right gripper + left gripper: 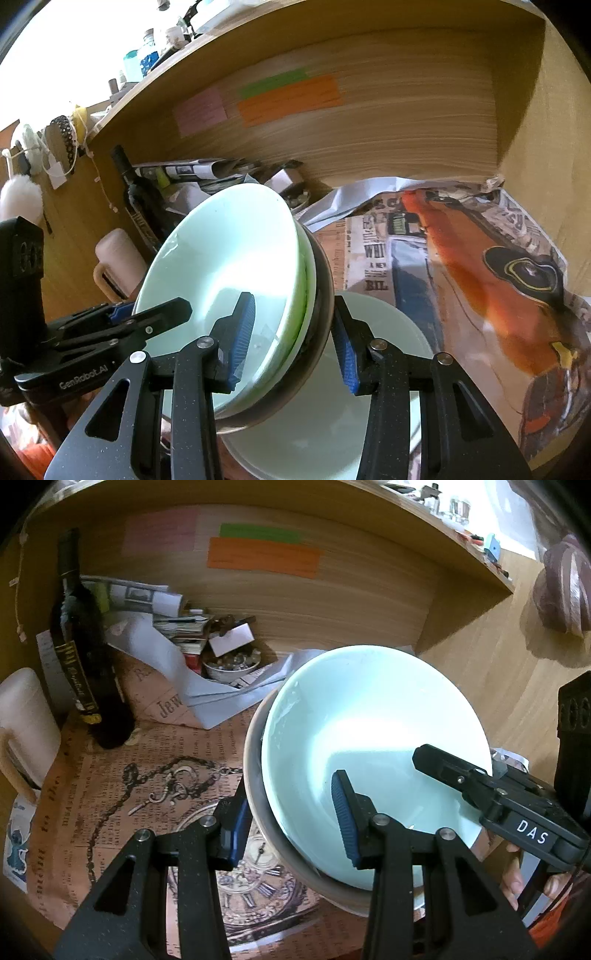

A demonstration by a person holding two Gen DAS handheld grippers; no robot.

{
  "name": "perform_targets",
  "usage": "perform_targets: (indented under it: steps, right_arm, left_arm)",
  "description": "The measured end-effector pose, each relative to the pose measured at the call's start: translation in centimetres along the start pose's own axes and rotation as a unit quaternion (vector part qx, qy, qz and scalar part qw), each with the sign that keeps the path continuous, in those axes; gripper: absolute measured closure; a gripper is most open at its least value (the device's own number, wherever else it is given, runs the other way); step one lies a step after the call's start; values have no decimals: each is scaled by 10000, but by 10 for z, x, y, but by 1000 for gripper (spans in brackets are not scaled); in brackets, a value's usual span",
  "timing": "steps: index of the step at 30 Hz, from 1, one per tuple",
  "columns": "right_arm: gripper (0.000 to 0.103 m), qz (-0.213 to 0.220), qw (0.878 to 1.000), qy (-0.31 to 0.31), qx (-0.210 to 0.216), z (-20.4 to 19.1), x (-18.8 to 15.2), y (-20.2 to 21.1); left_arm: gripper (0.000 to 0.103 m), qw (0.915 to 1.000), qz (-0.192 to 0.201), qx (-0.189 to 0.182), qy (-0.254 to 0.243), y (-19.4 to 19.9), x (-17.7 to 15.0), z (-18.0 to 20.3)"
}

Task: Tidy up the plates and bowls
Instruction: 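Set the mint green bowl into the white bowl and open both tools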

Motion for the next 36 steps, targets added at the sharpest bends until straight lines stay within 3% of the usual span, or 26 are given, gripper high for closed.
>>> perform_targets:
  steps: [16, 36]
  right_arm:
    - [65, -42, 9996, -235, -127, 22, -15, 11]
    - [65, -353, 9979, -490, -250, 41, -28, -2]
  left_arm:
    - [61, 9996, -73, -171, -205, -2, -4, 23]
    - [61, 9978, -546, -303, -236, -31, -14, 33]
Point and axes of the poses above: each gripper's, at about its wrist camera, not at the fingertips, and y roughly against the way its jaws point, z to its right, x to its top, the point moved 8 cm from there along -y, roughly the way its jaws point, and after that the axes turned 11 degrees about -z, right-handed, at the moved point
